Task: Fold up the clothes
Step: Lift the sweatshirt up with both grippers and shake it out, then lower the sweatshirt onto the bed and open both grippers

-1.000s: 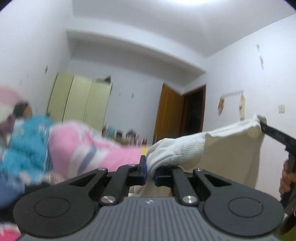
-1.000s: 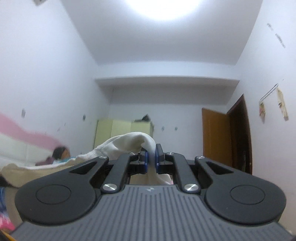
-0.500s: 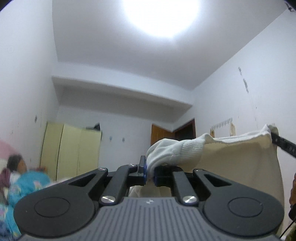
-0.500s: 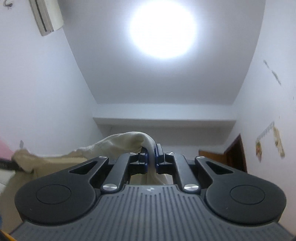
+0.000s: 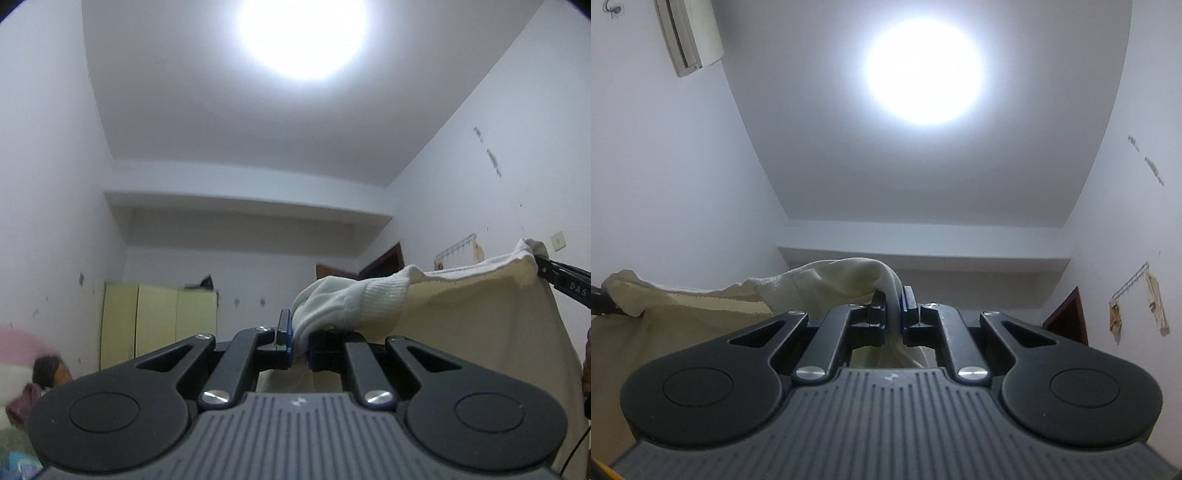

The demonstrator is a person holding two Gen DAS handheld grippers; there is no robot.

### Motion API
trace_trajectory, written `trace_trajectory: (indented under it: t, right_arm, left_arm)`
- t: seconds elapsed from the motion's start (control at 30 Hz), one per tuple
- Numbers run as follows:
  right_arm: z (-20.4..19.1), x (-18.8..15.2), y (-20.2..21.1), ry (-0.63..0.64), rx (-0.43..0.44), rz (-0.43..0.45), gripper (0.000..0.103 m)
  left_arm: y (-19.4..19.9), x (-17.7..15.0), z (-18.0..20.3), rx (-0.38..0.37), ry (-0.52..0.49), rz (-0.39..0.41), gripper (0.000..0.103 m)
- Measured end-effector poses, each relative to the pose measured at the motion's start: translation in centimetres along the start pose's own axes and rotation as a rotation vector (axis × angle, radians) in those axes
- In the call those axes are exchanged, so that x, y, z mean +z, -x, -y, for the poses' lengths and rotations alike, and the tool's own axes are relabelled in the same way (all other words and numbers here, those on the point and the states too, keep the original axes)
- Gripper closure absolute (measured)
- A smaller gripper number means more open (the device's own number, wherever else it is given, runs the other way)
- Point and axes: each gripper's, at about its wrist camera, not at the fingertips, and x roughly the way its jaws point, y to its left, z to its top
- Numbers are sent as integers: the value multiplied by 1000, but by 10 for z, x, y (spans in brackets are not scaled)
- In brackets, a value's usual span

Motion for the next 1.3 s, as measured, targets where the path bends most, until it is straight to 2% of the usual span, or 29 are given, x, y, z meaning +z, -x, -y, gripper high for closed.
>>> trace_trajectory:
  t: [0.2,0.3,0.47,0.7,0.83,1.0,1.13,1.2,1.23,1.27,1.3]
  right_arm:
    - [2,-72,6,-8,3,-112,97]
    - [5,-122,5,-10,-5,-208,97]
    - [13,-211,-7,-27,-19,-385,97]
    - [-7,-374,-62,-46,-44,-676,97]
    - [-17,-469,-90,-59,-57,-856,97]
    - [-29,-587,-125,-75,-74,-1082,97]
    - [-19,-612,-131,-146,-73,-1166,96]
    - [-13,-620,-133,-185,-71,-1202,93]
    - [-9,-624,-134,-205,-71,-1220,88]
    - [-6,-628,-134,-225,-70,-1238,82]
    - [-3,-632,-135,-245,-69,-1255,66]
  left_arm:
    - [-25,-82,-11,-28,34,-137,95]
    - [-40,-126,-21,-37,47,-217,95]
    - [-87,-209,-43,-38,99,-383,94]
    - [-165,-338,-83,6,129,-652,94]
    - [-220,-424,-90,34,109,-829,94]
    - [-259,-515,-94,79,112,-990,94]
    - [-270,-558,-103,104,159,-1055,92]
    - [-269,-562,-109,110,183,-1050,89]
    - [-266,-557,-111,106,193,-1047,88]
    - [-264,-552,-114,102,202,-1045,82]
    - [-262,-547,-116,97,212,-1043,69]
